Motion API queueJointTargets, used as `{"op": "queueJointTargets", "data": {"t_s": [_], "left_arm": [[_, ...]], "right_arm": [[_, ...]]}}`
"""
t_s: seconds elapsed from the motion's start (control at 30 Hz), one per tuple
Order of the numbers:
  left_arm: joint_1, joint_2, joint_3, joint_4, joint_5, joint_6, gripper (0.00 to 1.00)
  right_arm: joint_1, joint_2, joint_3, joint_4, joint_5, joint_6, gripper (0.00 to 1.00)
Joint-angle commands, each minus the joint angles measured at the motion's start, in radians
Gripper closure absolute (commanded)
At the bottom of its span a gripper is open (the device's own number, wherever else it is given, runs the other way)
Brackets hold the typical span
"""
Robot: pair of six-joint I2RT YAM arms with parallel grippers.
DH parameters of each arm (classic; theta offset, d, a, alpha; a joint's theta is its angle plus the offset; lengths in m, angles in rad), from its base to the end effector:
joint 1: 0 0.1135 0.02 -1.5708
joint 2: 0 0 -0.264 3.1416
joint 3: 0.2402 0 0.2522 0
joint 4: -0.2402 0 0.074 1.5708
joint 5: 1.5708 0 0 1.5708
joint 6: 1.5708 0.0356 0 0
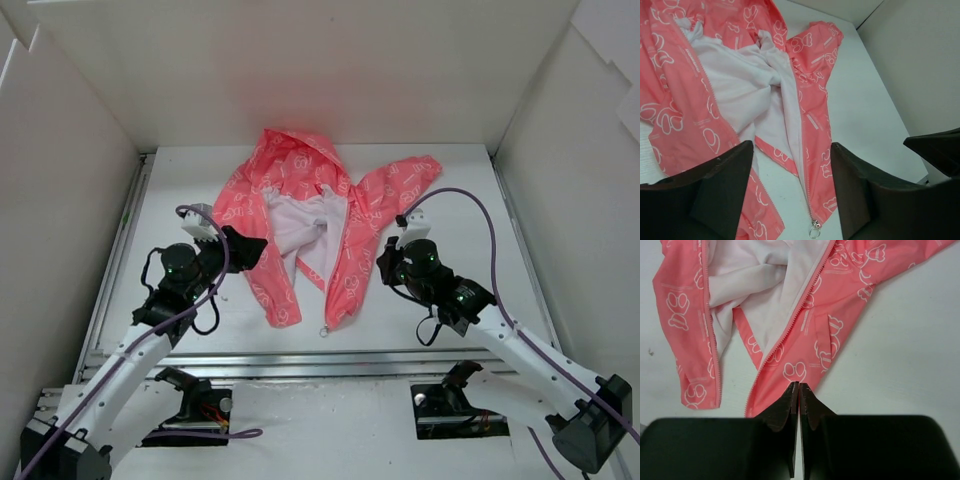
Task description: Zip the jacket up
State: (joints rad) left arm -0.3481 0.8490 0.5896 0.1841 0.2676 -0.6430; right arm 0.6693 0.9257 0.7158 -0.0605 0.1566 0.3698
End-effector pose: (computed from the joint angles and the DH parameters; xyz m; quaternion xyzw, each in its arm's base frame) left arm 0.1902 -0.0790 0.2987 -0.0170 0.7321 -0.4065 0.5463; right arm 0.1748 0.1312 0.3029 -0.0716 0.7917 0.2456 0.5548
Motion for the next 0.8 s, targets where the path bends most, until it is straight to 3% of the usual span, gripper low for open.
{"op": "queueJointTargets", "data": {"t_s": [0.0,0.03,0.13,0.2,0.3,0.43,0.57,0.77], "left_arm": [[-0.026,-0.044,0.032,-0.027,-0.048,0.026,0.46],[-0.052,-0.056,0.035,-0.047,-0.065,0.032,0.51],[-0.098,-0.067,0.018,-0.113,-0.186,0.04,0.53],[-0.143,-0.053,0.025,-0.201,-0.251,0.057,0.61],[-0.235,-0.002,0.036,-0.299,-0.358,0.072,0.84],[-0.327,0.138,0.099,-0.42,-0.467,0.051,0.97],[-0.414,0.234,0.127,-0.492,-0.579,0.017,0.95],[-0.491,0.344,0.176,-0.515,-0.629,-0.015,0.73]], "right_arm": [[0.006,0.004,0.048,0.042,-0.006,-0.005,1.0],[0.006,0.008,0.047,0.051,-0.012,-0.014,1.0],[0.007,0.015,0.054,0.031,-0.006,-0.009,1.0],[0.006,0.006,0.044,0.042,-0.009,-0.006,1.0],[0.009,0.013,0.033,0.054,-0.014,-0.009,1.0],[0.006,0.027,0.031,0.054,-0.02,0.018,1.0],[0.009,0.027,0.017,0.071,-0.029,0.02,1.0],[0.009,-0.013,-0.022,0.07,-0.026,0.031,1.0]]}}
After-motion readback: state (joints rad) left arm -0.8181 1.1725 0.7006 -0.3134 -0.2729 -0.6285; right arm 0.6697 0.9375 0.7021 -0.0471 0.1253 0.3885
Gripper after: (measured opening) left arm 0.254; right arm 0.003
